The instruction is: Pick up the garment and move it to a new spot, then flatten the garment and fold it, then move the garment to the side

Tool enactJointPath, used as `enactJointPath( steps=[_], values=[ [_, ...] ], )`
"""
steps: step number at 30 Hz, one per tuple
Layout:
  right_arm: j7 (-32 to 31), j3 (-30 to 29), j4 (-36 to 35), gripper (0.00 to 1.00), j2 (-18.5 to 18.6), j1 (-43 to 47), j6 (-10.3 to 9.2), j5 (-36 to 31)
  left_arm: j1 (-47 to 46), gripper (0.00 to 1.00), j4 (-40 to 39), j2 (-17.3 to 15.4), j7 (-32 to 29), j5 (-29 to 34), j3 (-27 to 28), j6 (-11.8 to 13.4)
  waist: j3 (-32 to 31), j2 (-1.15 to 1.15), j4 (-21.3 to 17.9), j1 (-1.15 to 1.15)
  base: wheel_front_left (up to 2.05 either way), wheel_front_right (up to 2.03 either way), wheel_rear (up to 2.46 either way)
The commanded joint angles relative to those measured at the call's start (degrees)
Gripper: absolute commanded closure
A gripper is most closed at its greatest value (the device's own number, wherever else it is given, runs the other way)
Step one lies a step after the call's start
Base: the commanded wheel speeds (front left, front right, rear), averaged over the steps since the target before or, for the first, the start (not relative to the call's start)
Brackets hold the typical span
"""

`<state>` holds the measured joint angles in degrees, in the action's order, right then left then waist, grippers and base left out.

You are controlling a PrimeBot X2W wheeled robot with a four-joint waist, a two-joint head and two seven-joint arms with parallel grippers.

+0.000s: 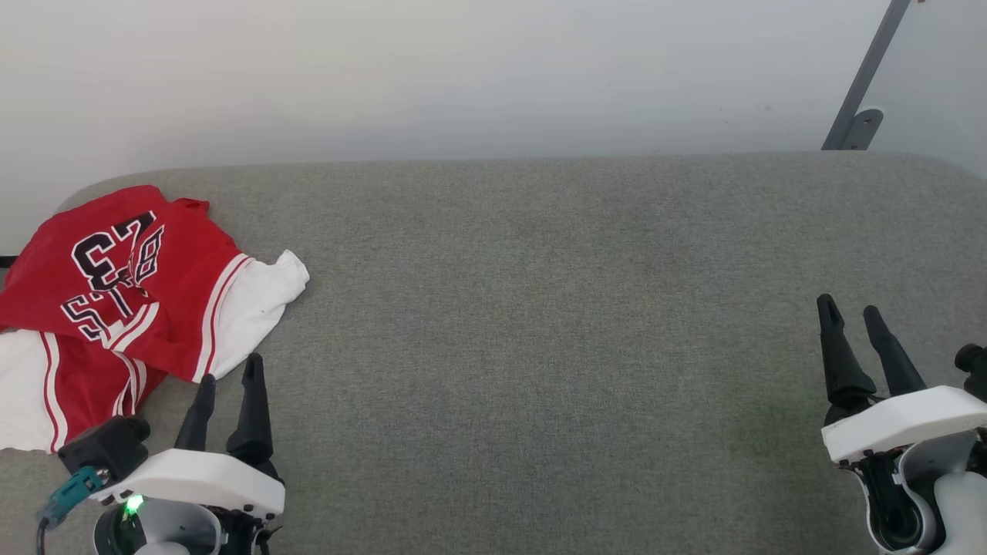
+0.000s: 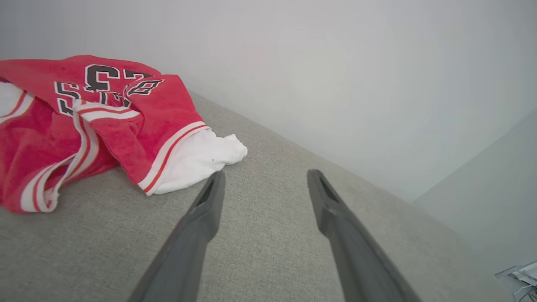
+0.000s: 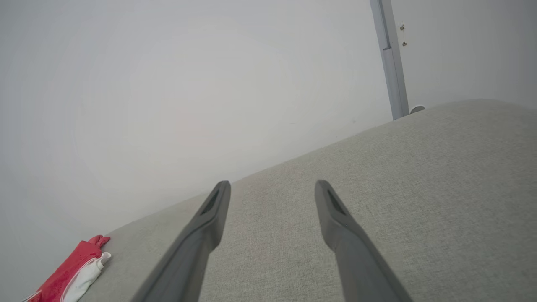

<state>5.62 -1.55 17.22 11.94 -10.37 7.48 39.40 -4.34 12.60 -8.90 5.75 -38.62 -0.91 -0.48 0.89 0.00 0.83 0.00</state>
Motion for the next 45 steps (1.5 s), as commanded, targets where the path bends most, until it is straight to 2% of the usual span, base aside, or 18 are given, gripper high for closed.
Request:
enactJointPath(
  steps=[1,13,27,39,45],
  values=[
    [0.8,0.18,-0.65,0.0,0.67,-1.59,0.01,-1.73,-0.29,0.0,-0.76,-0.47,0.6,1.67,-0.32,0.42,0.0,0.0,0.02,0.0,0.0,0.0,0.0],
    [2.76,0.73,-0.12,0.0,1.65,-1.68,0.01,-9.76,0.42,0.0,-0.42,-1.32,2.62,8.76,-1.46,1.39,-0.2,0.0,0.15,0.0,0.0,0.0,0.0],
    [4.62,0.86,0.28,0.0,2.87,-2.43,0.01,-15.94,0.6,0.0,-1.07,-1.85,4.5,16.44,-2.02,1.62,0.22,0.0,0.51,0.0,0.0,0.0,0.0],
    [6.2,0.41,0.61,0.0,3.45,-3.05,0.02,-20.0,0.79,0.0,-0.5,-1.79,6.08,22.51,-2.1,1.07,0.37,0.0,0.81,0.0,0.0,0.0,0.0],
    [7.02,-0.34,0.74,0.0,3.1,-2.44,0.01,-21.77,1.13,0.0,-0.19,-1.52,6.88,24.98,-1.55,-0.52,0.13,0.0,0.88,0.0,0.0,0.0,0.0]
  ],
)
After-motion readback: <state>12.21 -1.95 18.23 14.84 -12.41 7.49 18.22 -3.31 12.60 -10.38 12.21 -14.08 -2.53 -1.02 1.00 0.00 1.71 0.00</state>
